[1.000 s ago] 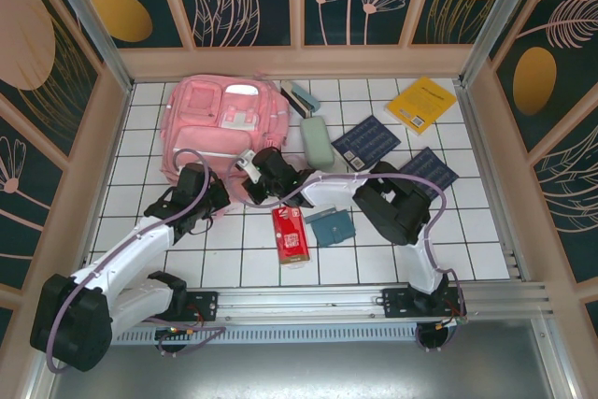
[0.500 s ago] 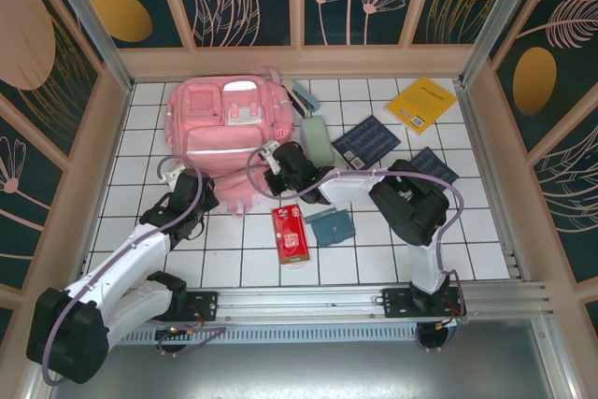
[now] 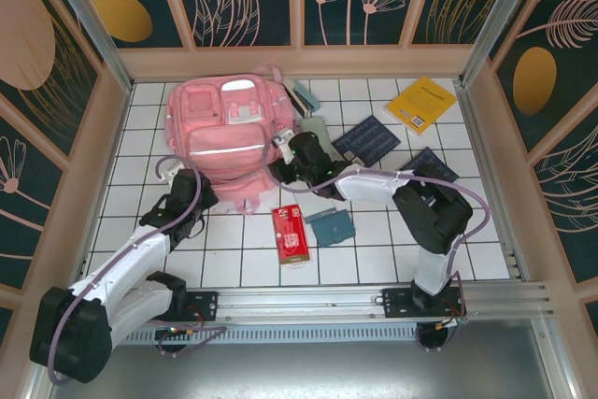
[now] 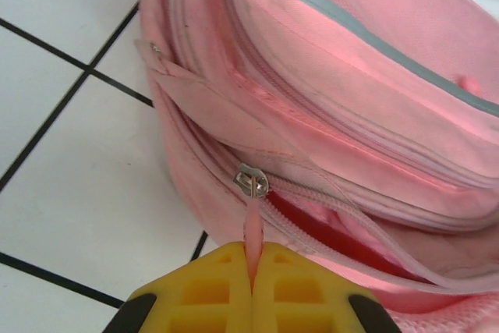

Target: Pack books, pencil case, and school supplies into a backpack

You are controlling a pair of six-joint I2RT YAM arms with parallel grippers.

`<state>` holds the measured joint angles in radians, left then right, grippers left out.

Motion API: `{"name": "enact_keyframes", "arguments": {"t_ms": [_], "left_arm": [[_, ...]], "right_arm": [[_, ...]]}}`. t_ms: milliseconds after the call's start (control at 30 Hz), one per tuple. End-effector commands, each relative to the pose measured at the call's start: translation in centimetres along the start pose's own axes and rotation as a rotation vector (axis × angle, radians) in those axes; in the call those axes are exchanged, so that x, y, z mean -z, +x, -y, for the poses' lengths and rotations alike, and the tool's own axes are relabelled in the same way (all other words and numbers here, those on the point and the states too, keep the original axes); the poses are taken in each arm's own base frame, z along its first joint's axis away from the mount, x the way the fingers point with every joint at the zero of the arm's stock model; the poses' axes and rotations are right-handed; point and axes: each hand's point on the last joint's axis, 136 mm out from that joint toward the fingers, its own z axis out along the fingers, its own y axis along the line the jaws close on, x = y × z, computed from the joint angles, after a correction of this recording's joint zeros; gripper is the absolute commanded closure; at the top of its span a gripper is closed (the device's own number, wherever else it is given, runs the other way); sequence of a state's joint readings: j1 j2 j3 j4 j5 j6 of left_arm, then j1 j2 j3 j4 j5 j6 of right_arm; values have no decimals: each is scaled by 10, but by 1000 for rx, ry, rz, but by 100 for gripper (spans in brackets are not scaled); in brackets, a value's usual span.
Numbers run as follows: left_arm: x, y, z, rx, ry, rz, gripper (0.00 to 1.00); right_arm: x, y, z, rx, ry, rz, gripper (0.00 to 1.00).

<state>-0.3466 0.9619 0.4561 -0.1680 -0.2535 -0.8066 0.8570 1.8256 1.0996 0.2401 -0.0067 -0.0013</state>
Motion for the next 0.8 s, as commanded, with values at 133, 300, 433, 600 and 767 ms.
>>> {"name": "enact_keyframes", "arguments": {"t_ms": [133,300,433,600,767], "left_arm": [[20,-22,36,1,180,57,100],[19,-18,36,7,182,43,100],[19,-19,36,10,185,44,100],[17,-20,26,17,133,58,100],[11,-20,3,52,15,80,100]], "right_arm": [[-30,-19,-79,84,-186,20,56],[-51,-20,-98,118,-211,-1,52],[-66,-7,-94,105,-179,-41,52],[-68,-4,-83,95,-120,-45,92],[-51,-9,-71,83,-77,-6,100]]}}
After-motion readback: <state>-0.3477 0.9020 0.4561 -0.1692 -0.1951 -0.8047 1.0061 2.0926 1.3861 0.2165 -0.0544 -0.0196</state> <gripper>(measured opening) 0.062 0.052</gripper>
